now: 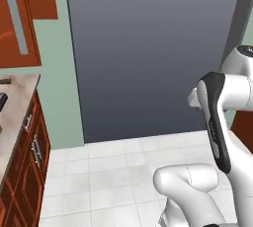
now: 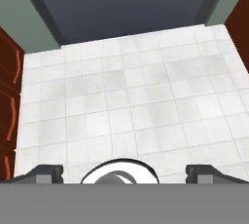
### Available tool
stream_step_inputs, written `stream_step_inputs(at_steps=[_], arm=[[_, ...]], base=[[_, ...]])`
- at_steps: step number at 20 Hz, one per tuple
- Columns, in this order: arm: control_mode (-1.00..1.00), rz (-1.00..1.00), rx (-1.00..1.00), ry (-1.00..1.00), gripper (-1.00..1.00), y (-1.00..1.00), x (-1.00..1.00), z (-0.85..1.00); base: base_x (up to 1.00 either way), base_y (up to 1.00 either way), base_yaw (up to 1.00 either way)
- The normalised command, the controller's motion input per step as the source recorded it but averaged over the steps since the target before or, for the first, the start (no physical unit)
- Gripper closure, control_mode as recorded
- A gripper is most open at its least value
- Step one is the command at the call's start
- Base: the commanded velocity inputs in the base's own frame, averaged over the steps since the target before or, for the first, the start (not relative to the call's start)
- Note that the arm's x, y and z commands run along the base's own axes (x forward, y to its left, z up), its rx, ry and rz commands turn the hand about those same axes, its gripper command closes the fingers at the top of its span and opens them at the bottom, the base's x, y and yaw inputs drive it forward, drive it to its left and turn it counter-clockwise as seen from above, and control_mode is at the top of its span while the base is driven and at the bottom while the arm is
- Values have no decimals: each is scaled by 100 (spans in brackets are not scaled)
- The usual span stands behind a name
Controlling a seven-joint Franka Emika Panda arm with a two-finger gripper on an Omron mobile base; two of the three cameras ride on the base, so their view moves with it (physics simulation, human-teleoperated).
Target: There is a tray on the dining counter. Grab the cup, mug, and pitcher and place them on the tray. The pitcher may be placed next to the tray if it cannot fit the tray.
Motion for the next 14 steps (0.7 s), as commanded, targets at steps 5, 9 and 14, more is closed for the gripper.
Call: stream_step_inputs(at_steps=[5,9,14], arm=[[100,0,0,0,-100,0,0,0],[100,0,0,0,-100,0,0,0],[100,0,0,0,-100,0,0,0]], base=[[99,-60,21],[96,-54,29],[73,-44,38]])
